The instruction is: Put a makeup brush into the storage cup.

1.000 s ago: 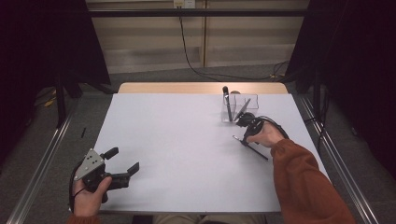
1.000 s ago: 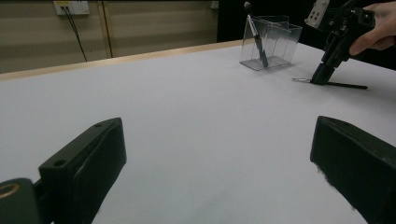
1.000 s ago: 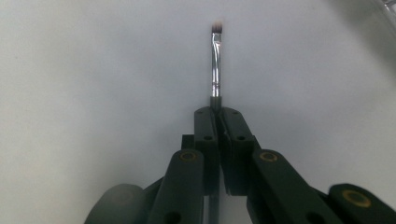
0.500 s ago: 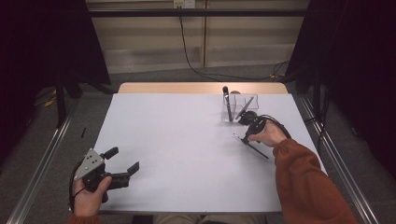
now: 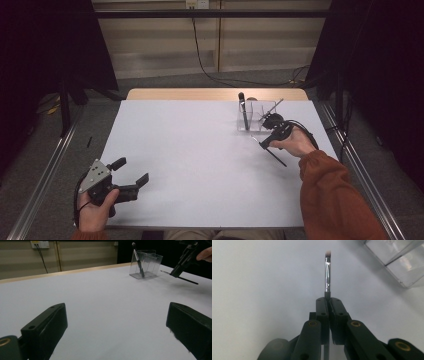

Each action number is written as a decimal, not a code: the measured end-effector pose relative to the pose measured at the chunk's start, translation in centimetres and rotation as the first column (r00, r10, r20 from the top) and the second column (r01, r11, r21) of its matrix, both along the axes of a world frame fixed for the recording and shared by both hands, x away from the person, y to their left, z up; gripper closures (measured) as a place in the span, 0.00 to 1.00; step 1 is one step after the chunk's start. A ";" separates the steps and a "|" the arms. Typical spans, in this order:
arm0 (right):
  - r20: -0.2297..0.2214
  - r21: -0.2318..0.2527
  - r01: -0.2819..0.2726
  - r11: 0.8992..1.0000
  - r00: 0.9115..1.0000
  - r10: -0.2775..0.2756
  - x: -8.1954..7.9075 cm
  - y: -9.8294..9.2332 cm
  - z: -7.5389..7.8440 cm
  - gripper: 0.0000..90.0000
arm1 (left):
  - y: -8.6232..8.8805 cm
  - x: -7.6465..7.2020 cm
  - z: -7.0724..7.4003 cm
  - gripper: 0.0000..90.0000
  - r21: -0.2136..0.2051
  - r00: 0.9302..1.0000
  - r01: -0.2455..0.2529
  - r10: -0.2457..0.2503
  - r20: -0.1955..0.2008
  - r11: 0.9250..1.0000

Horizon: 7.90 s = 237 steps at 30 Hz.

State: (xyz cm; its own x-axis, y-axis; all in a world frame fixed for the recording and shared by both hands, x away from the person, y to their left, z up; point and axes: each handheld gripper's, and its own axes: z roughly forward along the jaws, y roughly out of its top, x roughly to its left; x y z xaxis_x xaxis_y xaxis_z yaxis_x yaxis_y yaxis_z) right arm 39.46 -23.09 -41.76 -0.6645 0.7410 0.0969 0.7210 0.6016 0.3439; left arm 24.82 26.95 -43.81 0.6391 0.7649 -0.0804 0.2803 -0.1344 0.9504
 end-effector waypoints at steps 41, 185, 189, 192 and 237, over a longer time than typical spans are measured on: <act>0.392 0.499 -0.003 0.867 0.893 -0.222 -4.3 -3.2 -0.2 0.95 | 0.1 0.0 0.0 0.04 -0.002 1.000 -0.016 0.016 0.009 1.000; 0.566 0.578 -0.017 0.816 0.729 -0.386 7.6 2.0 5.1 0.95 | 0.2 0.0 0.2 0.04 -0.014 1.000 -0.011 0.011 0.012 1.000; 0.561 0.578 -0.011 0.816 0.731 -0.388 7.5 1.8 4.6 0.95 | 0.3 0.0 0.2 0.04 -0.011 1.000 -0.010 0.011 0.015 1.000; 0.552 0.580 -0.002 0.815 0.737 -0.391 7.3 1.5 4.1 0.95 | 0.2 0.0 0.2 0.04 -0.013 1.000 -0.011 0.011 0.012 1.000; 0.491 0.572 0.078 0.817 0.765 -0.417 5.8 -0.1 0.2 0.95 | 0.2 0.0 0.2 0.04 -0.009 1.000 -0.002 0.002 0.018 1.000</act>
State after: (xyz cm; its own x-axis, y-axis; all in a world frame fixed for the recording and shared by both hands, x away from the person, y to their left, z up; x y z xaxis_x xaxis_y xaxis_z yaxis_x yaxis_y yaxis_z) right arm 45.22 -23.17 -41.60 -0.5127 0.8433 0.1612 0.3782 0.0533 0.9242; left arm 24.86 27.18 -43.60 0.6389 0.7656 -0.0755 0.2632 -0.1253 0.9566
